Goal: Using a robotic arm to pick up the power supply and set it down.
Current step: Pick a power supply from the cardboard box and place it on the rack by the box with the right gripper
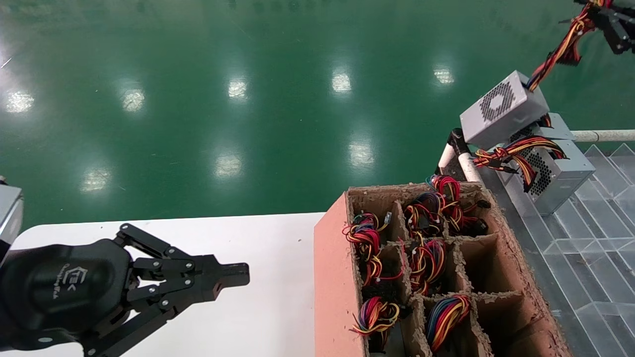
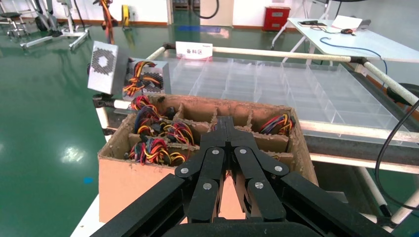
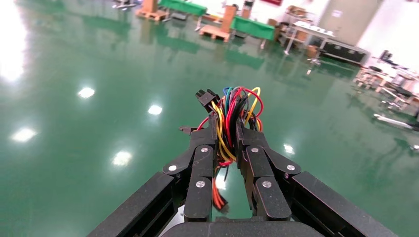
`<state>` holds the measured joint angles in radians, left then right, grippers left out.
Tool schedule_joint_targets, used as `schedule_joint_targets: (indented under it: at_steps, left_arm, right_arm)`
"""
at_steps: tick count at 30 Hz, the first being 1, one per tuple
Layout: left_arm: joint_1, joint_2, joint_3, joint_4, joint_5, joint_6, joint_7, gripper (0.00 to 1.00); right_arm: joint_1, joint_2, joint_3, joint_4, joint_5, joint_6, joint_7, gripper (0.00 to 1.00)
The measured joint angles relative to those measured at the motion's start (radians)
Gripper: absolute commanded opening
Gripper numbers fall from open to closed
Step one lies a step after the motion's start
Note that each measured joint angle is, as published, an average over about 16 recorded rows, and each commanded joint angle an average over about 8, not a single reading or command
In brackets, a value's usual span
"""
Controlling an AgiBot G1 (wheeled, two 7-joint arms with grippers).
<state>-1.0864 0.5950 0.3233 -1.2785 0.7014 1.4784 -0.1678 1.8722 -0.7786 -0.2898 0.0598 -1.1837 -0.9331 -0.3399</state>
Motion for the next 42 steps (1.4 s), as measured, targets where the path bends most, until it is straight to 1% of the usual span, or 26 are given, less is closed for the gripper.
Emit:
schedule_joint_targets:
  at_steps: [5,16,19,23,27,30,42]
  left_arm:
    - [0.000,0.000,0.000,0.000,0.000,0.000,0.000,0.00]
    - [0.000,0.000,0.000,0.000,0.000,0.000,0.000,0.00]
    - [0.000,0.000,0.001,0.000,0.000,0.000,0.000,0.00]
    - [0.000,0.000,0.001,0.000,0.000,0.000,0.000,0.00]
    - [0.000,0.000,0.001,0.000,-0.001,0.000,0.000,0.00]
    - [0.000,0.000,0.001,0.000,-0.001,0.000,0.000,0.00]
    - [0.000,-0.001,0.001,0.000,-0.001,-0.001,0.001,0.00]
  right_arm:
    - [0.007,0.031,-0.010,-0.007,-0.014,-0.071,-0.009,0.00]
    - [0.030,0.099,-0.038,-0.004,-0.050,-0.260,-0.008,0.00]
    - [0.036,0.109,-0.046,-0.006,-0.061,-0.297,-0.006,0.00]
    - [0.042,0.116,-0.053,-0.013,-0.071,-0.325,-0.005,0.00]
    - [0.043,0.113,-0.057,-0.025,-0.076,-0.328,-0.008,0.00]
    - [0.040,0.104,-0.055,-0.035,-0.074,-0.312,-0.014,0.00]
    - [-0.004,0.023,-0.028,-0.072,-0.035,-0.165,-0.056,0.00]
